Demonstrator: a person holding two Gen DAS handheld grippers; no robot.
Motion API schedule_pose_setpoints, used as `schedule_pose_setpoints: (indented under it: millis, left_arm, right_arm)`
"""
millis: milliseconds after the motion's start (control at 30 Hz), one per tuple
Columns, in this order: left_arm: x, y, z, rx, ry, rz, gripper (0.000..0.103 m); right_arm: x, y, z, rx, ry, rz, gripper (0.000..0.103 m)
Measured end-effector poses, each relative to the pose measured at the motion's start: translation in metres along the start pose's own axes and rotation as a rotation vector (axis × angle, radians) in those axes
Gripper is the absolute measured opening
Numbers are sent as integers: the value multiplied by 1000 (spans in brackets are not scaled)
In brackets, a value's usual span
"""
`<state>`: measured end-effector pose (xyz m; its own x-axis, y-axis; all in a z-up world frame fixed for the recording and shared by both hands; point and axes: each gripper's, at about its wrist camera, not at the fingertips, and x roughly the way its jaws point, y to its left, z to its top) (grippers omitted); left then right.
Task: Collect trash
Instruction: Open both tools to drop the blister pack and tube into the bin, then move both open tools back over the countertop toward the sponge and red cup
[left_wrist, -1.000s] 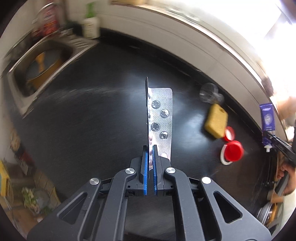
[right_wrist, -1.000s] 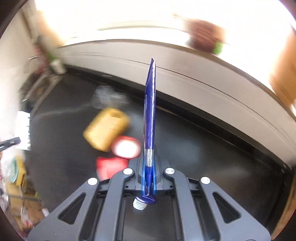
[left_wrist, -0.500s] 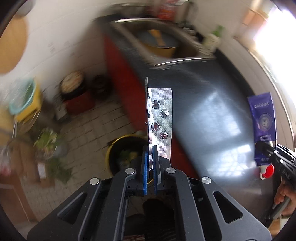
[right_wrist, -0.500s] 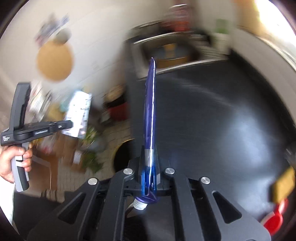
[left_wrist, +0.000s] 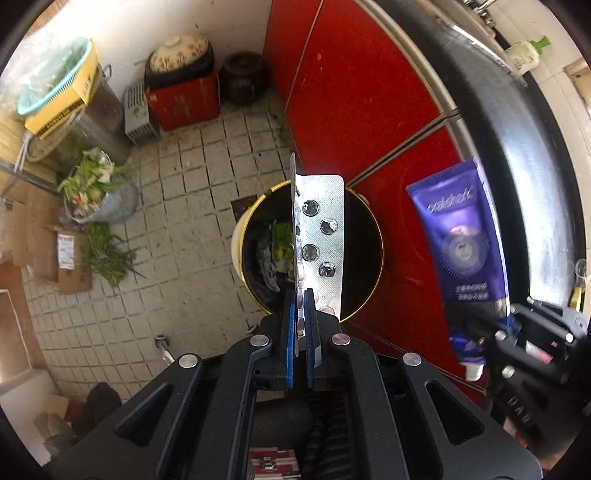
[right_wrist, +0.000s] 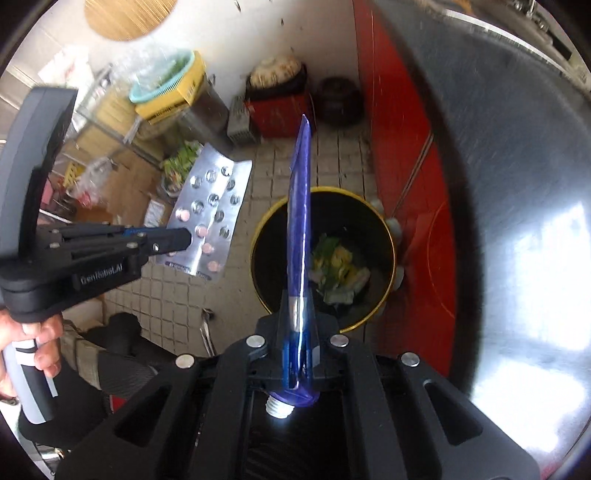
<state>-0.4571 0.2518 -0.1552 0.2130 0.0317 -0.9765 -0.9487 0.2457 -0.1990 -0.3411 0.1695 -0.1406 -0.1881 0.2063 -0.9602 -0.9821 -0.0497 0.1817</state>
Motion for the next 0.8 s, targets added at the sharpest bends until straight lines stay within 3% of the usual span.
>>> schedule_pose_setpoints:
  millis: [267,367,400,433,467,500,533,567,667,800]
  left_arm:
    - [18,0,8,-27,10,-27,3]
    - [17,4,13,-56,3,-48,6]
    - [13,7,15,-76,-2,-48,20]
    - [7,11,18,-99,-18,-51,60]
    - [-1,13,21,-119,-42,-39,80]
    - [-13,15,23,-140,-92,-18,94]
    - [-24,18,27,-152,-139,-5,94]
    - [-36,19,31,-149,-161,-11,94]
    - [-68,13,43,-141,-202,-39,94]
    - [-105,-23,54,-69,-279,-16,96]
  right_arm:
    - [20,-8,7,-37,24,-7,6]
    - [13,-6,8,-53,8,39,6]
    - [8,-4,10,-61,-7,56,7]
    - [1,-5,9,-68,-18,66,10]
    - [-9,-1,7,-85,-40,75,23]
    - [-22,4,5,-110,-73,64,38]
    - [-36,7,2,-131,-117,44,72]
    - [-49,7,-1,-140,-157,35,77]
    - [-96,-6,-14,-125,-245,4,77]
    - [-157,-58,-31,-17,-358,-68,79]
